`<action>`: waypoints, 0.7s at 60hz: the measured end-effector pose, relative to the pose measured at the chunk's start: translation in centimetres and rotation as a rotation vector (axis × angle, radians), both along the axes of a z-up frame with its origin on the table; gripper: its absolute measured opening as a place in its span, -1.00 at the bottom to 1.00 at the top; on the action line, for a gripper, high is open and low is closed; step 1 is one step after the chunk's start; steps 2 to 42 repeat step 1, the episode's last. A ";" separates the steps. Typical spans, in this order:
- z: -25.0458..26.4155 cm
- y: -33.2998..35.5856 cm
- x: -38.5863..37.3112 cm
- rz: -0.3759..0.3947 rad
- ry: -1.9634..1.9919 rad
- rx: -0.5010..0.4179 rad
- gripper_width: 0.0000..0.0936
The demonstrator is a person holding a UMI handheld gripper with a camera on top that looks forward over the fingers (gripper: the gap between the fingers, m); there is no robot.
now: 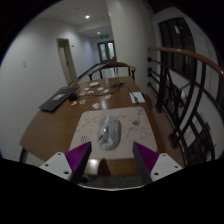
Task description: Arrange mouse
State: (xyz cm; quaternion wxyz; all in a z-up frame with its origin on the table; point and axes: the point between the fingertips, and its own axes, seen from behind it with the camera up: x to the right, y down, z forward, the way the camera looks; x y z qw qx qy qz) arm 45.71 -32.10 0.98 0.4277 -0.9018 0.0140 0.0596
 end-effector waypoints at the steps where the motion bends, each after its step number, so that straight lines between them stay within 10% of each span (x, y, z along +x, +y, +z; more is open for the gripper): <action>1: 0.0 -0.8 0.2 -0.003 0.010 -0.003 0.81; 42: 0.0 -0.8 0.2 -0.003 0.010 -0.003 0.81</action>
